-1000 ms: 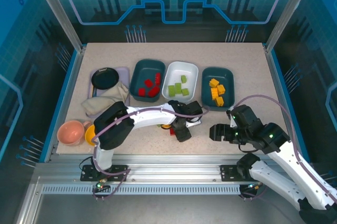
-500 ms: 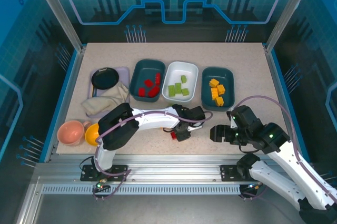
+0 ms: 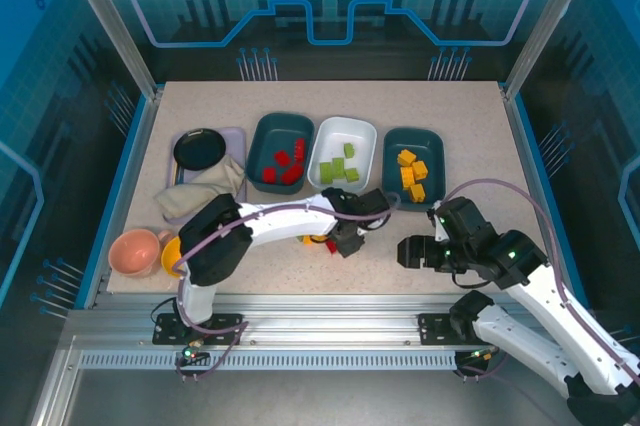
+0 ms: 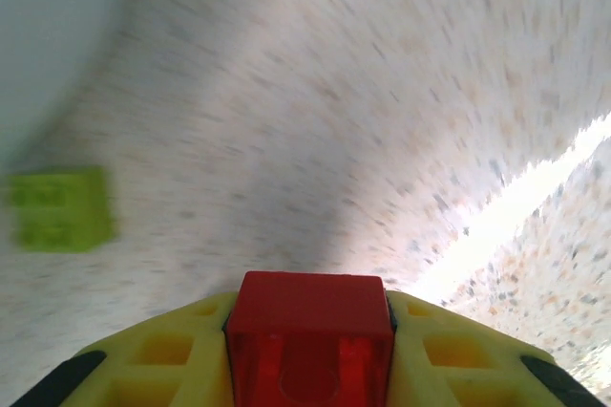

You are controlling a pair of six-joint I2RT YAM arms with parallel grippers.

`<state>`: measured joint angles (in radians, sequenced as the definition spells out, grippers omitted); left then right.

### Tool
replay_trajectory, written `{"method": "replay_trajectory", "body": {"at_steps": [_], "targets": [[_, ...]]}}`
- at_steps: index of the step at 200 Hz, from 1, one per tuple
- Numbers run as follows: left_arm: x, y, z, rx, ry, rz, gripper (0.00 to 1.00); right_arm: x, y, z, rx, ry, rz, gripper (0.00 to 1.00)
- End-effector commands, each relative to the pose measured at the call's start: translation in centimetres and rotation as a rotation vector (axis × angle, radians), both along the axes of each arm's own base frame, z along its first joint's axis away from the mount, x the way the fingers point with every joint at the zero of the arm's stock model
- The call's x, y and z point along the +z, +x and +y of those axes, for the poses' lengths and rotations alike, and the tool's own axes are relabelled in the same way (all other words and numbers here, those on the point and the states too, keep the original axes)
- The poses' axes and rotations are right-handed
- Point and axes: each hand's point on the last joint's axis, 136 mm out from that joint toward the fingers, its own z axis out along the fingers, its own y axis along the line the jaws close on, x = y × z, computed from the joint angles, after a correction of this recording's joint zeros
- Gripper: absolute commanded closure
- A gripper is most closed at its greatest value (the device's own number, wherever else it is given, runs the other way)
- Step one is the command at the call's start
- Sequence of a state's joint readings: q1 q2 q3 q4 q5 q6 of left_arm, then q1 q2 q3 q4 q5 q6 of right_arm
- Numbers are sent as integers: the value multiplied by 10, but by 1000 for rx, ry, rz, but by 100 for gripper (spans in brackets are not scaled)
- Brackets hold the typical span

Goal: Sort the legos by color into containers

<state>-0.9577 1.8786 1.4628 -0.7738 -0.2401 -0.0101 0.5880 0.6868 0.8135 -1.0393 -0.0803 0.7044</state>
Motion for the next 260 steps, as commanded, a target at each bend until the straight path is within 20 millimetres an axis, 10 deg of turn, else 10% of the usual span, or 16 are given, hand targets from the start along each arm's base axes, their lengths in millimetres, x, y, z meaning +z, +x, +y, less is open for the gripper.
{"method": "replay_trajectory", "body": {"at_steps": [1, 41, 105, 171, 260], "targets": [[64, 37, 28, 202, -154, -47, 75, 41, 21, 30, 100, 140, -164, 20], [91, 98, 87, 412, -251, -72, 74, 65, 61, 80, 199, 183, -256, 21], [60, 207, 169, 804, -348, -39, 74, 92, 129, 147, 233, 192, -309, 21], [15, 276, 192, 912, -395, 11, 73, 87, 152, 173, 245, 204, -243, 20], [-19, 291, 179, 937, -428, 87, 53, 67, 152, 168, 262, 162, -185, 20]]}}
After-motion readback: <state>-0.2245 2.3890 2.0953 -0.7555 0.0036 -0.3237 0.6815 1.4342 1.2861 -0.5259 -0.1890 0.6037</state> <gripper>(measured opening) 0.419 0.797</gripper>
